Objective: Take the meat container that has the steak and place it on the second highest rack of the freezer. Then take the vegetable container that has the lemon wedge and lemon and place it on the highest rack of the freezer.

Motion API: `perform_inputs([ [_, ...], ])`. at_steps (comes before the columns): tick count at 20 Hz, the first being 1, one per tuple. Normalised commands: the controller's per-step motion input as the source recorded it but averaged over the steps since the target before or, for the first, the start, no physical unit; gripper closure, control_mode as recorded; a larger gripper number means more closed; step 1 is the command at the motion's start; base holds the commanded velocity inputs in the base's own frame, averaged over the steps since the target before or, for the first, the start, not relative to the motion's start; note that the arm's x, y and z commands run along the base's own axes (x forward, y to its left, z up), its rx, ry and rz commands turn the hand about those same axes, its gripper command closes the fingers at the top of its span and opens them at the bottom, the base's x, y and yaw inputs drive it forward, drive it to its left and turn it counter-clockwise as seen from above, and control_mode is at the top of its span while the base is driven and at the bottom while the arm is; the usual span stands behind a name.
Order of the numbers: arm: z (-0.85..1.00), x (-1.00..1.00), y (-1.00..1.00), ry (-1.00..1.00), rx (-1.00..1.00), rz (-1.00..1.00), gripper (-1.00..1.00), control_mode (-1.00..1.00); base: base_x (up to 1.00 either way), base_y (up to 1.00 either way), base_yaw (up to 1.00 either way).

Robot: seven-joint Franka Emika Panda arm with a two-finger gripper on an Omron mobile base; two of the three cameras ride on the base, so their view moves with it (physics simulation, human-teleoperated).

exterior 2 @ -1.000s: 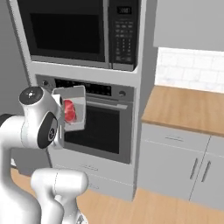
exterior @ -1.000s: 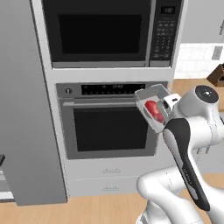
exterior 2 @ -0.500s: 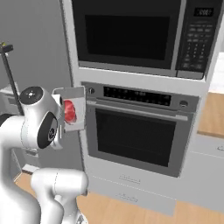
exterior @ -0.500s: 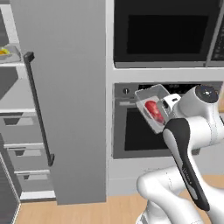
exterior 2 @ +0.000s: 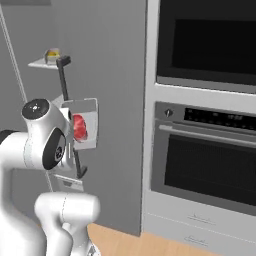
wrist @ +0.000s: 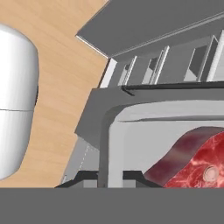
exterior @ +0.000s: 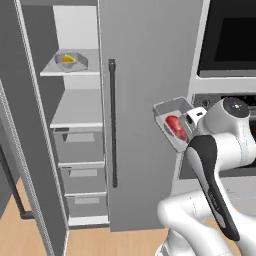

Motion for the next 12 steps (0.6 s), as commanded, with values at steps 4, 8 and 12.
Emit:
perform_inputs([
  [4, 0.0, 0.0, 0.0, 0.0, 0.0, 0.0, 1.0, 1.0, 0.36, 1.0, -0.05],
  [8, 0.0, 0.0, 0.0, 0.0, 0.0, 0.0, 1.0, 1.0, 0.41, 0.88, -0.09],
  [12, 0.0, 0.0, 0.0, 0.0, 0.0, 0.0, 1.0, 1.0, 0.46, 0.3, -0.11],
])
